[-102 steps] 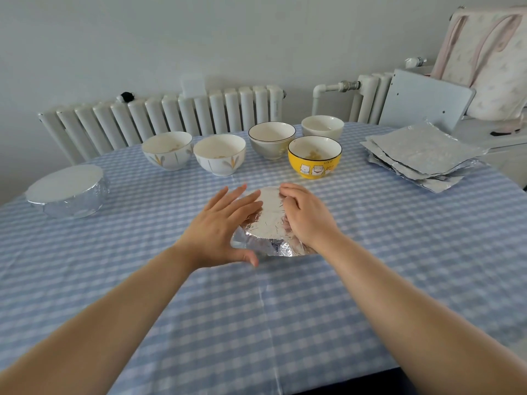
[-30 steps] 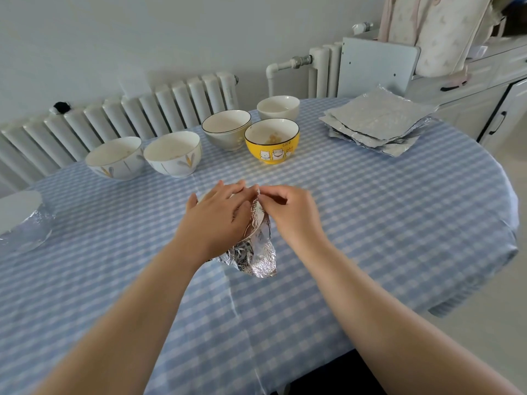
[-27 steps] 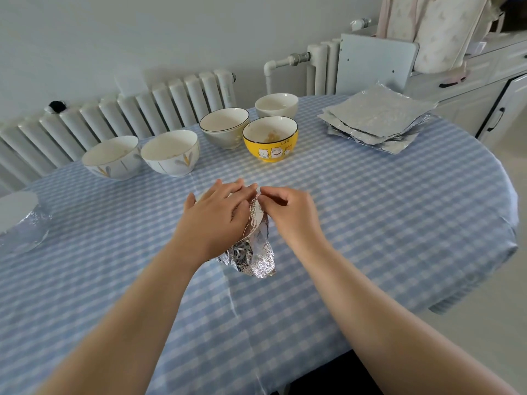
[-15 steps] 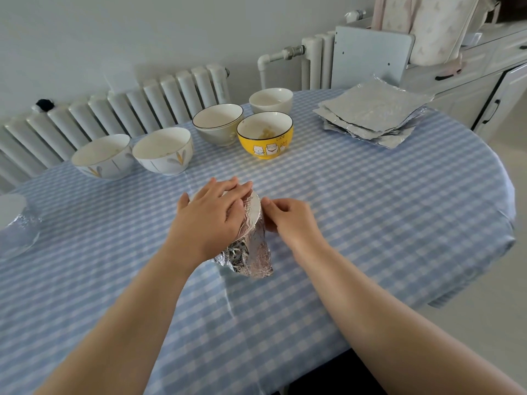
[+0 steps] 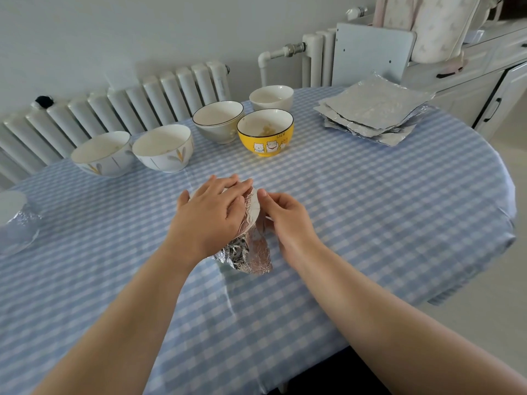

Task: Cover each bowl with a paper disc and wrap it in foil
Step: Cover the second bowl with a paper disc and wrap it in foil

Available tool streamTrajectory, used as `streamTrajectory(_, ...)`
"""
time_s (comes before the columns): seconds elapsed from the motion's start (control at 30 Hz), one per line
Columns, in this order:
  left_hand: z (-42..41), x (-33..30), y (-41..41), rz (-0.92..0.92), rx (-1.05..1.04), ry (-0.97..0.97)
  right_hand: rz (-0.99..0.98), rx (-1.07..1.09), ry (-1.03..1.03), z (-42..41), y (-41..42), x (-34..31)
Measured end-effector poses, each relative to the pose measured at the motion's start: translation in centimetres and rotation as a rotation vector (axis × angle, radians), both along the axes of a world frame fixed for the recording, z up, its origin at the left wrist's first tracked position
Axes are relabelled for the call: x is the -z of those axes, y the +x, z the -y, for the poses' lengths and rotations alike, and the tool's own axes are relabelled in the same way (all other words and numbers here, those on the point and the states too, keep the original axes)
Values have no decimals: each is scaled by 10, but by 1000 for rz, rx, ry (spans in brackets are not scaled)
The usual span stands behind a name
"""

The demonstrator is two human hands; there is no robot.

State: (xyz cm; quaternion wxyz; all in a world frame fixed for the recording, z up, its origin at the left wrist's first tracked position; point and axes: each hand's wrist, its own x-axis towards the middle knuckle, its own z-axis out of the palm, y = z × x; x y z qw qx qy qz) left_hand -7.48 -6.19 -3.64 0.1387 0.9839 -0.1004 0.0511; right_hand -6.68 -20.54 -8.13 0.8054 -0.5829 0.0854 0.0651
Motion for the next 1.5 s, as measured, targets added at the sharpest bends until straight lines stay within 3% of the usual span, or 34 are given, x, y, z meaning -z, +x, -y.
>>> streamTrajectory(0.17, 1, 0, 0, -1, 4, -12, -84, 25, 113, 0, 5, 1)
streamTrajectory(0.5, 2, 2, 2, 38, -7, -45, -122, 128, 124, -8, 10, 5)
streamTrajectory(0.67, 1, 2, 3, 49, -11, -46, -86, 119, 10, -9, 9, 6)
streamTrajectory(0.87, 4, 1, 3, 46, -7, -38, 16, 8, -383, 1, 9, 2)
streamTrajectory(0.97, 4, -1, 3, 27, -21, -19, 92, 141, -346, 5, 8, -2)
streamTrajectory(1.2, 11, -1, 2, 61, -145, -36, 129, -45, -410, -2, 2, -15)
streamTrajectory(1.37, 23, 1, 1, 27, -340, -9, 116, -56, -343, -8, 8, -27)
streamTrajectory(1.5, 25, -2, 3, -21, -357, 31, 160, -2, -342, -12, 2, -15)
